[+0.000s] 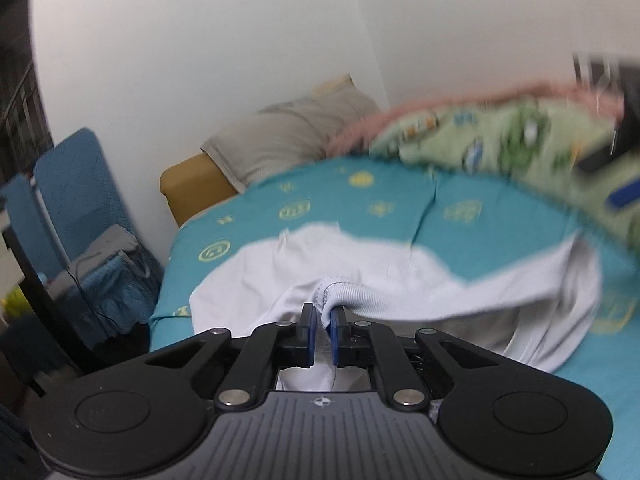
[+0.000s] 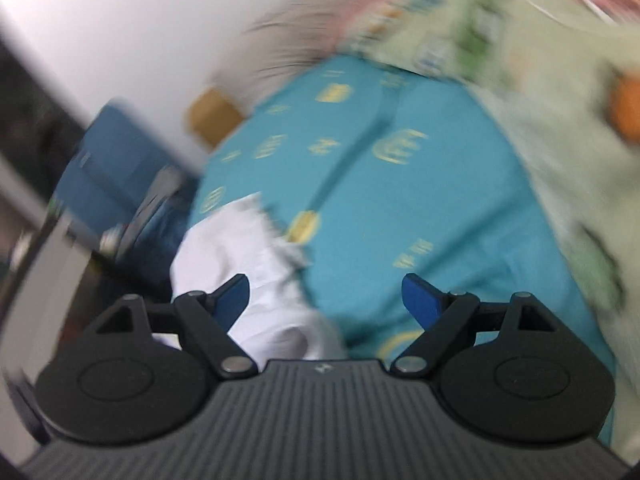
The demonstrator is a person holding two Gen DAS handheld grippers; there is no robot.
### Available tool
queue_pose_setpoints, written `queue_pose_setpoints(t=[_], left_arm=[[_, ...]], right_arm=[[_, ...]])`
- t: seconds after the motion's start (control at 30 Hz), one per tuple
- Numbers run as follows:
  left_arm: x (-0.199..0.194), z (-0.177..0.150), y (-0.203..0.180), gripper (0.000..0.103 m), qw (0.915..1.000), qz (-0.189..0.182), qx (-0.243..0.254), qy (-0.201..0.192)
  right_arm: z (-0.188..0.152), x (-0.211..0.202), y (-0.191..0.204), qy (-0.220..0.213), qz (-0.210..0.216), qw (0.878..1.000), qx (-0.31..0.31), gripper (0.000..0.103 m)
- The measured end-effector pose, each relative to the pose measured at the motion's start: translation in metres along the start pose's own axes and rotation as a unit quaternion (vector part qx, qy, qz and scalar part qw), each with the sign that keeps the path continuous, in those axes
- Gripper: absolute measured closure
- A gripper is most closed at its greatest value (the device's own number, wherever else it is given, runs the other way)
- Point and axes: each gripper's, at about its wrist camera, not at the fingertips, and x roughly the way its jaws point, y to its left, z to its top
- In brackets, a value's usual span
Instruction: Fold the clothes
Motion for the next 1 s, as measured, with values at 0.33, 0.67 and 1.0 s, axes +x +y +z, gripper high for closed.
queue_pose_setpoints(t=[0.33, 0.67, 1.0], left_arm=[[-0.054, 0.02, 0.01, 0.095, 0.9965, -0.046, -0.055, -0.041], [-0.053, 0.018, -0.004, 0.097, 0.9957, -0.055, -0.063, -0.041], [-0.07, 0.022, 0.022, 0.102, 0.9882, -0.038, -0.138, -0.056]], right_arm=[[-0.063, 0.049, 0.113, 0.015, -0.026, 0.952, -0.305, 0.019], [-0.007, 0.003, 0.036, -0.065, -0.079, 0.994, -0.039, 0.019], [-0.032, 0.016, 0.013, 0.054, -0.158, 0.986, -0.028, 0.019]])
